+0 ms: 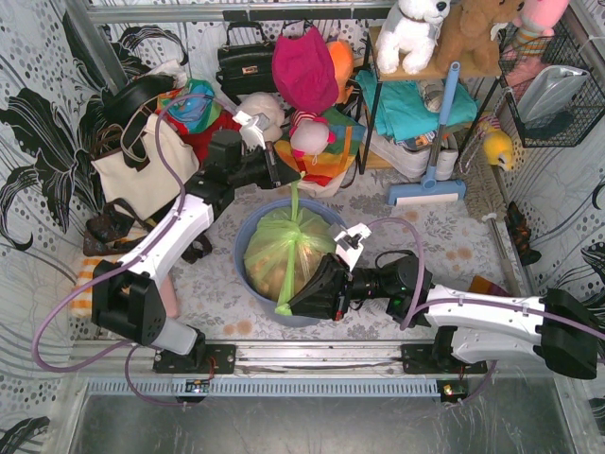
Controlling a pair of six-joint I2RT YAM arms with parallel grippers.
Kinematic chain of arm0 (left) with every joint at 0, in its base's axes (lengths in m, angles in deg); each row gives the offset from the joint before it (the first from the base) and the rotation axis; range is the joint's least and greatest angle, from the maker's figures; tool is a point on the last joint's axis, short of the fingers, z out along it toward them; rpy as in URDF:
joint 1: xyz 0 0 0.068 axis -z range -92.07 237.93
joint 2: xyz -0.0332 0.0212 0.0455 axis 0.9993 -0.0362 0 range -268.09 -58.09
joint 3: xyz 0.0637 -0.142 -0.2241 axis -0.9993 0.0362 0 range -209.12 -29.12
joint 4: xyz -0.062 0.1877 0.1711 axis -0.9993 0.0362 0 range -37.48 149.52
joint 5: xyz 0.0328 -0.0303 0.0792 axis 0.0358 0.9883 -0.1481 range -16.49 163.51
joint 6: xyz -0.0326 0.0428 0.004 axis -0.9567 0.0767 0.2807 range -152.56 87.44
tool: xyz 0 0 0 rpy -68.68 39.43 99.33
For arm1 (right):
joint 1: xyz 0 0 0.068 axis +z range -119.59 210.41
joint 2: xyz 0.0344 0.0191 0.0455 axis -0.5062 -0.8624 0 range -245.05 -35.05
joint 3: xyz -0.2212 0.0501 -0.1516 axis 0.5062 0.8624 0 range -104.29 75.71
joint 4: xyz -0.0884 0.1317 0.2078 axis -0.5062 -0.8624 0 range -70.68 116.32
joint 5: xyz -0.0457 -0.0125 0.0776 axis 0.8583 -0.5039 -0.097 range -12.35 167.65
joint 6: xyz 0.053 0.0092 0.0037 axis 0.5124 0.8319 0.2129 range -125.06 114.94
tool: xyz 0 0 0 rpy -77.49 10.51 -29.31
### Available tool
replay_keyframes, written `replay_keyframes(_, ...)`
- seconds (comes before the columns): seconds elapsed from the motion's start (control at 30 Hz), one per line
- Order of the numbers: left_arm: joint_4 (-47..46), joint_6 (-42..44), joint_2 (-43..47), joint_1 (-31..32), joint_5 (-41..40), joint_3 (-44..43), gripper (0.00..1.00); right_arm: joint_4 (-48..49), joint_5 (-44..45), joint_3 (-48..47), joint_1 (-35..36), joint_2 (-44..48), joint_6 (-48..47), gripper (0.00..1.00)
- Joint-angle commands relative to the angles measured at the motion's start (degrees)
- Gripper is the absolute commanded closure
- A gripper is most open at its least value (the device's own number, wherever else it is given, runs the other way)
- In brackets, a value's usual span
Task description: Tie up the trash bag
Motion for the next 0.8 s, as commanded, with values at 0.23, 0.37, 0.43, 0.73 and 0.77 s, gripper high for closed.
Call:
replay_keyframes(0.23,-6.1,2.8,-3.8,-4.5,-12.8,-1.5,1.00,2.2,-14.1,0.9,3.0,-1.7,5.8,1.00)
replay_keyframes(0.37,-8.2,2.2,-5.0,-5.6,-13.8,-0.4,1.00,4.4,-15.4,1.6,3.3,-2.7,7.0,1.00)
replay_keyframes(0.43,-8.8,1.8,-5.6,-6.1,-13.3,-0.5,1.00,4.3,-16.2,2.5,3.4,-2.6,6.9,1.00)
replay_keyframes(0.73,-9.9,0.8,-4.6,-6.3,-11.9,0.0,1.00,-14.6,-18.2,4.1,3.5,1.6,-1.1,1.00)
replay_keyframes(0.77,-9.8,0.8,-4.4,-6.4,-12.0,0.0,1.00,-17.0,-18.2,3.4,3.5,2.1,-2.2,1.00)
